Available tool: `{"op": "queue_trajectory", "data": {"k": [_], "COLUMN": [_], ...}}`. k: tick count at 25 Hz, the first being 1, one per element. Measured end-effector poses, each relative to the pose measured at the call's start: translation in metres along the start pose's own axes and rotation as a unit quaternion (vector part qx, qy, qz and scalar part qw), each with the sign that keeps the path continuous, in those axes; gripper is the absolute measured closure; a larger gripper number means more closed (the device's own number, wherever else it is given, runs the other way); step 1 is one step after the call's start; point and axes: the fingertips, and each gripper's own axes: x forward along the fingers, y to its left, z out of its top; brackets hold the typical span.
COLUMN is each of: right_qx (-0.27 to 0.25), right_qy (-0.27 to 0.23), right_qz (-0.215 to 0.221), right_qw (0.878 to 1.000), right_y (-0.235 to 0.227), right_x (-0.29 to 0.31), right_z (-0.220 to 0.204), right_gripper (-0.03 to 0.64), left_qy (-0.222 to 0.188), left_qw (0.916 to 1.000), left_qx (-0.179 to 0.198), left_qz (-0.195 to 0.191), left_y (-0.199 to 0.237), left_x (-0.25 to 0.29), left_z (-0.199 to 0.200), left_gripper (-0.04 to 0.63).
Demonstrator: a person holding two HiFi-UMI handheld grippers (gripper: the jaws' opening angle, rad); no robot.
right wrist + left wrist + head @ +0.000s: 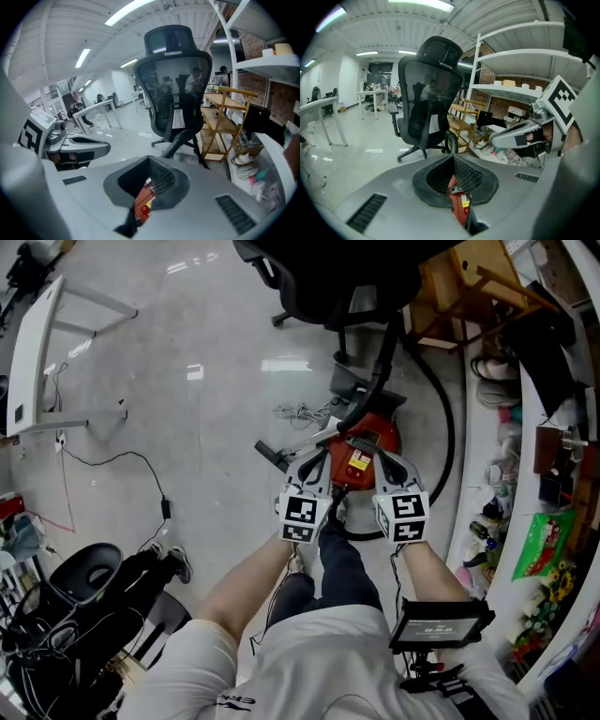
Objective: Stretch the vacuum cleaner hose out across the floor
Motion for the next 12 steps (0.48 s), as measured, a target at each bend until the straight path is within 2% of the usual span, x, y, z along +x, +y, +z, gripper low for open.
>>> {"op": "queue_trajectory", "data": {"k": [12], "right_qx": [0.032], "right_qy": [0.024], "right_qz": [0.020], "right_qw": [0.999], "right_y": [-0.040], "right_x": [0.077], "right_z": [-0.044], "right_gripper": [0.615], "left_qy": [0.053], "left_qw": [0.9982], "left_qx": [0.026], "left_qz": [-0.009], "left_y": [0.013], "left_x": [0.084], "left_z": [-0.069], "left_gripper": [0.594]}}
